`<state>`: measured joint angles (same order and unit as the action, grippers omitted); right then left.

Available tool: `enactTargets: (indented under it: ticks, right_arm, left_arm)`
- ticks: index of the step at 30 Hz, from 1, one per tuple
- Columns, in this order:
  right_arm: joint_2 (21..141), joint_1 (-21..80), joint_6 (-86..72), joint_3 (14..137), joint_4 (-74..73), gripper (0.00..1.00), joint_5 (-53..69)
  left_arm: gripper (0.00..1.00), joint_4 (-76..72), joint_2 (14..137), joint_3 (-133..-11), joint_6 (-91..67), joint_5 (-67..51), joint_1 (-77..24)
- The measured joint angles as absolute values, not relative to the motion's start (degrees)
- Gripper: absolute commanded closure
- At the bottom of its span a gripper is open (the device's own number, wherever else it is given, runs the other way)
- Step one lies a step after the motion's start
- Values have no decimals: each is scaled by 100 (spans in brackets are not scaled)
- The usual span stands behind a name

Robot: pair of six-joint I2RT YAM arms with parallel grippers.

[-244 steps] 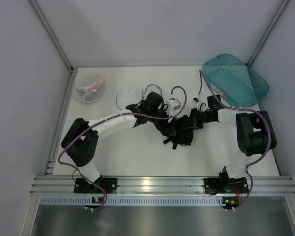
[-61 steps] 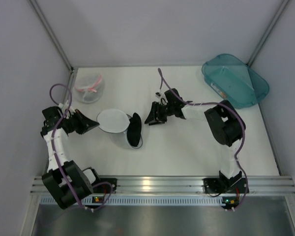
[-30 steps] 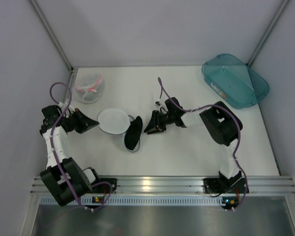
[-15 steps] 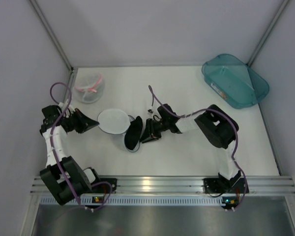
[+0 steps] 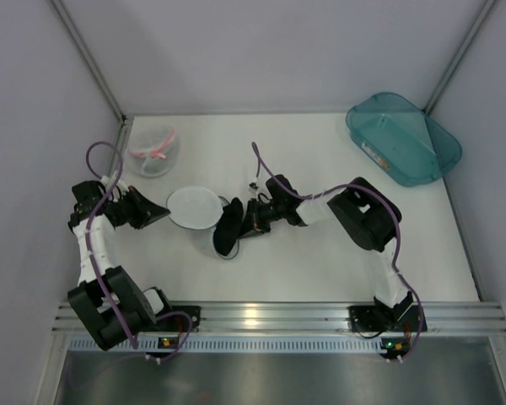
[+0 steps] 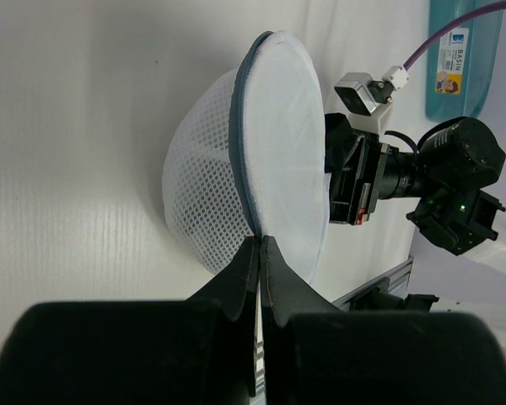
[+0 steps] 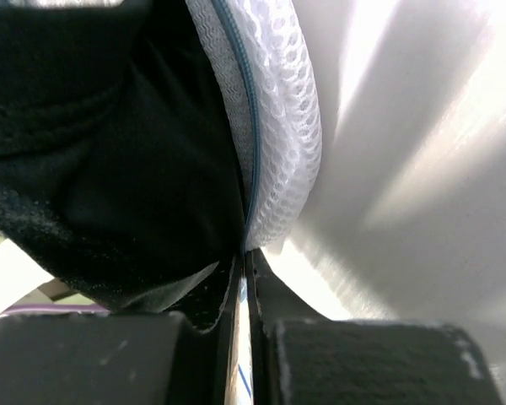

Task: Place the bra in the laundry bag and zip it closed
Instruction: Adjust the bra in the laundry bag.

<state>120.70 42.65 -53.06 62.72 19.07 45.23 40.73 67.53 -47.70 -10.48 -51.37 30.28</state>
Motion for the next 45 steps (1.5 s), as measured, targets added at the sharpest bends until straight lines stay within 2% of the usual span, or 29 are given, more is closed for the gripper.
enactTargets:
  ticks: [6,15,17,18,19,21,22,23,26,32,39,45]
  right_arm:
    - [11797,4163,-4932,6263,1424,100,4460]
    - [10125,3579,-3356,6396,-399,100,3819]
    - [10086,3577,-3120,6501,-611,100,3734]
    - [10099,3588,-2989,6541,-746,100,3691]
    - [10110,3592,-2888,6552,-873,100,3656]
    - [10143,3599,-2687,6565,-1151,100,3557]
    - [10154,3599,-2609,6565,-1267,100,3500]
    - [10160,3599,-2536,6567,-1369,100,3450]
    - [10167,3599,-2311,6582,-1684,100,3326]
    - [10169,3599,-2134,6657,-1922,100,3229]
    - [10169,3599,-2062,6659,-1977,100,3190]
    - [10169,3599,-2056,6659,-1979,100,3168]
  left_arm:
    - [100,4077,6779,-4781,-1050,-5105,3028]
    - [98,4086,6777,-5304,-801,-4882,3013]
    - [90,4073,6761,-5363,-622,-4797,2912]
    - [83,4077,6744,-5365,-541,-4740,2823]
    - [71,4080,6713,-5365,-423,-4681,2716]
    - [61,4097,6584,-5369,-163,-4584,2443]
    - [50,4119,6490,-5384,-27,-4576,2327]
    - [49,4141,6412,-5419,82,-4576,2263]
    - [48,4204,6248,-5763,329,-4587,2224]
    - [52,4010,6335,-6591,436,-5011,1977]
    - [62,2655,6681,-5813,-843,-4862,-311]
    - [70,1232,7649,-5349,-2206,-4491,-1688]
